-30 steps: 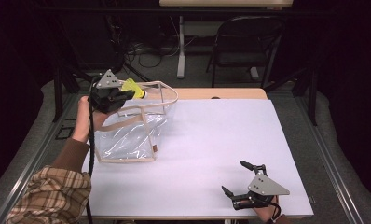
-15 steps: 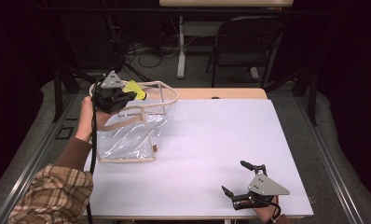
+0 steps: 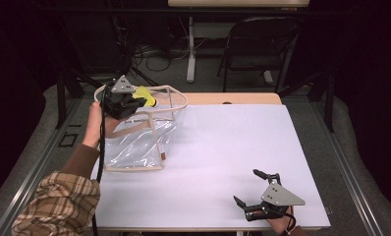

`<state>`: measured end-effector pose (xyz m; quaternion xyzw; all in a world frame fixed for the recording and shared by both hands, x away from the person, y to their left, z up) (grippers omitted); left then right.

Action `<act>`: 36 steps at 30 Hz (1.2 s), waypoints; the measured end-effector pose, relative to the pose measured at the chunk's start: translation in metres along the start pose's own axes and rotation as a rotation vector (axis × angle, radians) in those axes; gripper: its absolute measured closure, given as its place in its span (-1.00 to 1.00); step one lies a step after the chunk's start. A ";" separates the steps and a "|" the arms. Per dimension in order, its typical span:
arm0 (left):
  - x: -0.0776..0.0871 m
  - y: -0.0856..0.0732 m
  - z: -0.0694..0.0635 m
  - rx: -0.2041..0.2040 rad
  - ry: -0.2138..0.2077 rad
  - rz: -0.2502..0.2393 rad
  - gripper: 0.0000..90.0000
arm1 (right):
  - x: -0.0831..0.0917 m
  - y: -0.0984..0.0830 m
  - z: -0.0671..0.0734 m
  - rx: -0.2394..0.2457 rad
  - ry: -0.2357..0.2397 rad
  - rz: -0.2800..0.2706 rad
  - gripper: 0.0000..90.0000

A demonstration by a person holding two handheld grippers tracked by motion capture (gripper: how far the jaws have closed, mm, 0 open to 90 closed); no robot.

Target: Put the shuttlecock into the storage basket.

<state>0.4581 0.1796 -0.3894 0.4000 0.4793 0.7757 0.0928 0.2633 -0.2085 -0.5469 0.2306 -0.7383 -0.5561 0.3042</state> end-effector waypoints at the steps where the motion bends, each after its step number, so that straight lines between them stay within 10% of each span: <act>1: -0.001 0.000 0.000 0.001 0.002 0.001 0.99 | 0.000 0.000 0.000 0.000 0.000 0.000 -1.00; 36: -0.022 -0.009 0.003 0.068 -0.020 0.082 0.97 | 0.000 0.000 0.001 -0.002 0.004 0.002 -1.00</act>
Point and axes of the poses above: each handheld gripper's, and its own axes: x roughly backward along the jaws, y roughly out of its top, z roughly to its left, the point moved 4 cm from there along -x, roughly forward along the jaws, and after that the axes turned 5 degrees about -z, right-handed, at the moved point
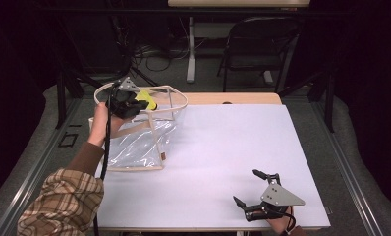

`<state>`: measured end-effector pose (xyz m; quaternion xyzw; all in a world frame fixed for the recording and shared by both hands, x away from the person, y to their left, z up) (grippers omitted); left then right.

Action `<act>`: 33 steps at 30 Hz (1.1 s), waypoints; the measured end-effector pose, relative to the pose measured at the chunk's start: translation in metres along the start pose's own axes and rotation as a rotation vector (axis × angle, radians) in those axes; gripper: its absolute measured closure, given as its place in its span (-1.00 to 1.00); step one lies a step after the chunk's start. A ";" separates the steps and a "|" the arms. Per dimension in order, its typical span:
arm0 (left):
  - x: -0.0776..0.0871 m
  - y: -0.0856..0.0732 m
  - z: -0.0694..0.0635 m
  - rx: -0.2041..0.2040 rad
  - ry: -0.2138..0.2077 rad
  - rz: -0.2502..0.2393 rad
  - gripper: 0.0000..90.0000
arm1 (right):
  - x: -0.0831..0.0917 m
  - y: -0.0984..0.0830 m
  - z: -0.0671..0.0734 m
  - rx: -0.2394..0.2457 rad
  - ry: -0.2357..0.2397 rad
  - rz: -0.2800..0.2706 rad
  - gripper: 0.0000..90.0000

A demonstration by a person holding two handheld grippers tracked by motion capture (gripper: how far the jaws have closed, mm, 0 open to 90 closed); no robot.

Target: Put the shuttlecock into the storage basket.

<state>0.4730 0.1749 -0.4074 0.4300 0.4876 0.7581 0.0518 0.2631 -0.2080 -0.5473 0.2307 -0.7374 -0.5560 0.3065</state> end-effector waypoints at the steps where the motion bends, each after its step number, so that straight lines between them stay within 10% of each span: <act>1: -0.001 0.000 0.000 0.006 -0.001 0.000 0.97 | 0.000 0.000 0.000 0.000 0.000 0.000 -1.00; 18: -0.008 0.001 -0.003 0.004 -0.016 0.018 0.94 | 0.000 0.000 -0.001 0.001 0.000 0.000 -1.00; 33: 0.017 0.003 -0.010 0.025 0.024 -0.128 -0.60 | 0.001 -0.001 -0.002 0.000 -0.001 0.000 -0.99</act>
Point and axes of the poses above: each handheld gripper's, and its own axes: x roughly backward along the jaws, y roughly out of its top, z roughly to its left, the point moved 4 cm from there along -x, roughly forward along the jaws, and after that the axes turned 5 degrees about -z, right-handed, at the moved point
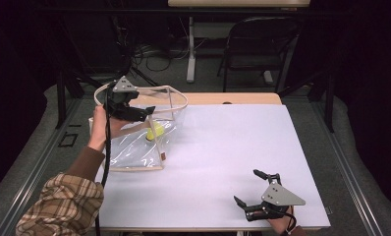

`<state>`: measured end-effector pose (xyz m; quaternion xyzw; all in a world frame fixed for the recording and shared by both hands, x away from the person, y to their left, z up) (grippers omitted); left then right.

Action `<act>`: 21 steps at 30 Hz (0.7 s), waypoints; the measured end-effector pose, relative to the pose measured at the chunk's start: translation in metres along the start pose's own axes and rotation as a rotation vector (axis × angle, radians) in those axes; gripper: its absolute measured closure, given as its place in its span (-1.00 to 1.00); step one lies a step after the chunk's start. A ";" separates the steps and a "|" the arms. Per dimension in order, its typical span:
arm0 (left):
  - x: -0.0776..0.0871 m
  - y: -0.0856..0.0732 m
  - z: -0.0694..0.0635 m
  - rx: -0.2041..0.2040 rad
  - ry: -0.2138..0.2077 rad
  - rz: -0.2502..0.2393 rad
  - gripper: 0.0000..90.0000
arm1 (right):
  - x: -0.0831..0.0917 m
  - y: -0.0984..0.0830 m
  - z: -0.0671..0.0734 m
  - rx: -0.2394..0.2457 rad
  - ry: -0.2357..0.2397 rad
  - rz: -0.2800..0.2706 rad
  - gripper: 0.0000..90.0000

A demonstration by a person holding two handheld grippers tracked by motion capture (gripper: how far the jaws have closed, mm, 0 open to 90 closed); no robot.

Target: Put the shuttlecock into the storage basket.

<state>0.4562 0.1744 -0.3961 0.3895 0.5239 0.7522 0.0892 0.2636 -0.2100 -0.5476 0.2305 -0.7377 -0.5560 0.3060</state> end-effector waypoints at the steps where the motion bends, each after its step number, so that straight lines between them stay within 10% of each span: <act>1: 0.001 -0.001 -0.001 -0.007 0.004 -0.003 -0.64 | 0.000 0.000 0.000 -0.001 0.000 -0.001 -1.00; 21: 0.020 -0.016 -0.020 -0.001 0.020 -0.055 -1.00 | 0.001 -0.001 -0.001 -0.014 0.001 -0.002 -1.00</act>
Point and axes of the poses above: each handheld gripper's, and its own axes: x roughly backward along the jaws, y roughly out of its top, z roughly to its left, the point moved 4 cm from there along -x, roughly forward along the jaws, and after that the axes turned 5 degrees about -z, right-handed, at the moved point
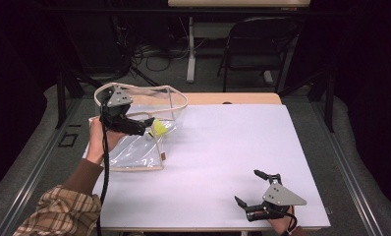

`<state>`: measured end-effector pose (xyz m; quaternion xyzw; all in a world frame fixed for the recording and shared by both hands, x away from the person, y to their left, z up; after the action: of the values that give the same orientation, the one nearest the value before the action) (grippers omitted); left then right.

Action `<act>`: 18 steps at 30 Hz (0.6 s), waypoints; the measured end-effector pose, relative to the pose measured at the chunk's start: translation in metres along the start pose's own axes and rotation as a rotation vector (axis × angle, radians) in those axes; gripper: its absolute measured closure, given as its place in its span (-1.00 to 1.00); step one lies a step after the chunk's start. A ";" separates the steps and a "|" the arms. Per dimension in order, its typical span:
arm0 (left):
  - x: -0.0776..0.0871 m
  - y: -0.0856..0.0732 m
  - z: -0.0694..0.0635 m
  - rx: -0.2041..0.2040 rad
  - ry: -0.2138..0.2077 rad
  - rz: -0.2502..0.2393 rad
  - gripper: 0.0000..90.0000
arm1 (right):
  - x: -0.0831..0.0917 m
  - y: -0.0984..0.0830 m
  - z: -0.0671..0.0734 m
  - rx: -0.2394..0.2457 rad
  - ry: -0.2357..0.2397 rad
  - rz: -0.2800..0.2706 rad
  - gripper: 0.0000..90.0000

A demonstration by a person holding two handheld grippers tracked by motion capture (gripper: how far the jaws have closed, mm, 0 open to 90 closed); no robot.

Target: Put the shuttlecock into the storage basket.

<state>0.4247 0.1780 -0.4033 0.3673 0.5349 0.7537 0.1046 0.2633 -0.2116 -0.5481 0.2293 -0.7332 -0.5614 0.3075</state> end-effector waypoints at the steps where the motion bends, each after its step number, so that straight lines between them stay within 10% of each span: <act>1: 0.002 0.000 -0.001 -0.002 0.000 -0.005 -1.00 | 0.000 0.000 0.000 -0.001 -0.001 0.002 -1.00; 18: 0.023 -0.012 -0.028 -0.032 -0.019 -0.075 -1.00 | 0.000 0.001 0.004 0.005 -0.006 0.014 -1.00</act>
<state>0.3869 0.1755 -0.4080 0.3524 0.5353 0.7541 0.1439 0.2606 -0.2090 -0.5482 0.2232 -0.7371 -0.5582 0.3086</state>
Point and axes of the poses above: each handheld gripper's, and its own axes: x roughly backward along the jaws, y roughly out of its top, z roughly to its left, the point moved 4 cm from there along -x, roughly forward along the jaws, and after that the axes turned 5 degrees about -z, right-handed, at the moved point
